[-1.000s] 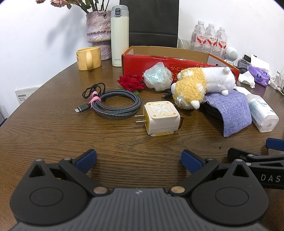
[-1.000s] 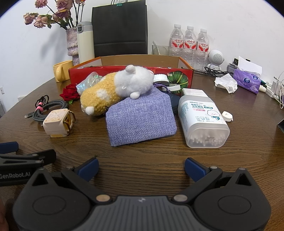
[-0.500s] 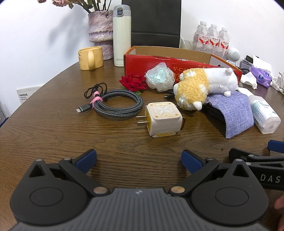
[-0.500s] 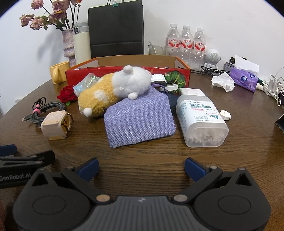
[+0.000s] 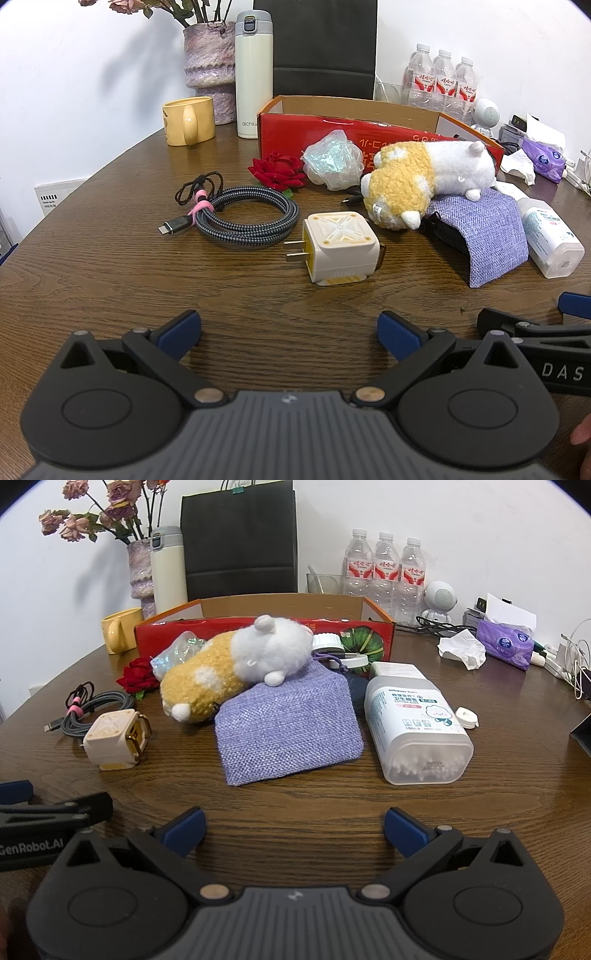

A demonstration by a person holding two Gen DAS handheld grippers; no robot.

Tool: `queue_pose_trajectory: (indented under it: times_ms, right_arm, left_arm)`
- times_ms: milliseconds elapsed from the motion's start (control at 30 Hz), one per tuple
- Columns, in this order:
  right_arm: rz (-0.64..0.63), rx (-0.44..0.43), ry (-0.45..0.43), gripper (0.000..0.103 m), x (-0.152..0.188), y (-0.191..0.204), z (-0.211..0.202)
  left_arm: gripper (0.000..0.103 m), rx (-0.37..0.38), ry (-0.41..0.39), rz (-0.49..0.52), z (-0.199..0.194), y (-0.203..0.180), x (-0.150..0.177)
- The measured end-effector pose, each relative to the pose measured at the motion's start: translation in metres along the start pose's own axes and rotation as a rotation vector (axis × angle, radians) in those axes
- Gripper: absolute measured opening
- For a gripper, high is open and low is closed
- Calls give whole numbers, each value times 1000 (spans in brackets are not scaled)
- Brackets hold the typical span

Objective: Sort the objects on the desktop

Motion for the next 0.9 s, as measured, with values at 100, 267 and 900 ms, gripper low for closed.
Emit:
queue_pose_trajectory:
  times_ms: [100, 267, 900]
  right_arm:
    - [-5, -1, -1, 103, 1, 0, 0]
    - [-34, 8, -109, 97, -2, 0, -26]
    - [18, 99, -26, 92, -57, -76, 34]
  left_arm:
    - [103, -2, 0, 1, 0, 0, 0]
    - [103, 68, -91, -43, -19, 7, -10]
    - [79, 196, -78, 206, 32, -18, -56]
Point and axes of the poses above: each gripper's, at about its wrist camera, not at the fingertips, and z roughly the way its jaws point, y to its left, x to its underside, the point moved 8 cm from there along z, roughly the way its jaws point, and after that the axes turned 4 degrees about y, right-handed, at the moved point
